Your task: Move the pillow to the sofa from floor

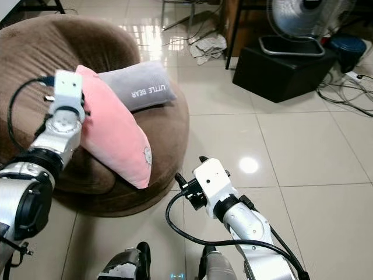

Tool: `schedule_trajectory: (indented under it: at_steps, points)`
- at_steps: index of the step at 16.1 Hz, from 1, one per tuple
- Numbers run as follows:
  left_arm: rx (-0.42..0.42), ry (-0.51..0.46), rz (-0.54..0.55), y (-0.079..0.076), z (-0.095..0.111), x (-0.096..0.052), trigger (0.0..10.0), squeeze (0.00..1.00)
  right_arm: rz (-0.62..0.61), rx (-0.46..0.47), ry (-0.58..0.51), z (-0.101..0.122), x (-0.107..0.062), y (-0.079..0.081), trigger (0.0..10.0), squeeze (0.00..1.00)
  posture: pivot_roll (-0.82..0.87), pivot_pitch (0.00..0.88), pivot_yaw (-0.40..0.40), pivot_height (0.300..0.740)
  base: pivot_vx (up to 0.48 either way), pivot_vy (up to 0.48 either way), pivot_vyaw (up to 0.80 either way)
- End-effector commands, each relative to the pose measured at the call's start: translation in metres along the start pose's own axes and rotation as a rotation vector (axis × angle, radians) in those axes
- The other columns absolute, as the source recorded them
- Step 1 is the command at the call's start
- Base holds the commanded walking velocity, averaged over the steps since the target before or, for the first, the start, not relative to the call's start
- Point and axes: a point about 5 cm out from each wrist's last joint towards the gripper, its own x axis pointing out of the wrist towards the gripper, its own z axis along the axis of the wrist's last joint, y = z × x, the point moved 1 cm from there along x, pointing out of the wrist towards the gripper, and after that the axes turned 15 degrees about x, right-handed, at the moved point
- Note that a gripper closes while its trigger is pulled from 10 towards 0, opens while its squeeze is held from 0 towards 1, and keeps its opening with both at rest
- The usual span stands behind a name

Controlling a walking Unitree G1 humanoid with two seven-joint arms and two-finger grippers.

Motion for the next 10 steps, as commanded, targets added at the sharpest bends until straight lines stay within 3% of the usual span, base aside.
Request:
schedule_trajectory:
  at_steps: [1,5,7,8,10]
  points:
    - [-0.057,-0.049,0.054,0.013,0.015,0.004,10.0,0.0,-0.01,0.004,-0.003,0.001,-0.002,-0.001,10.0,0.0,-0.13,0.202,0.052,0.74,0.0,0.0,0.0]
    - [-0.205,-0.216,0.05,0.029,0.053,0.009,10.0,0.0,-0.03,0.024,-0.033,0.002,0.0,-0.005,10.0,0.0,-0.1,0.161,0.037,0.74,0.0,0.0,0.0]
    - [-0.241,-0.343,-0.066,0.024,0.06,0.004,10.0,0.0,-0.086,0.044,-0.077,0.007,0.003,-0.008,10.0,0.0,-0.09,0.137,0.031,0.74,0.0,0.0,0.0]
    - [-0.253,-0.401,-0.126,0.02,0.058,0.0,10.0,0.0,-0.087,0.026,-0.107,0.011,0.005,-0.008,10.0,0.0,-0.07,0.124,0.029,0.74,0.0,0.0,0.0]
    - [-0.313,-0.488,-0.207,0.017,0.042,-0.016,10.0,0.0,-0.084,0.006,-0.162,0.019,0.008,-0.003,10.0,0.0,-0.06,0.097,0.018,0.74,0.0,0.0,0.8]
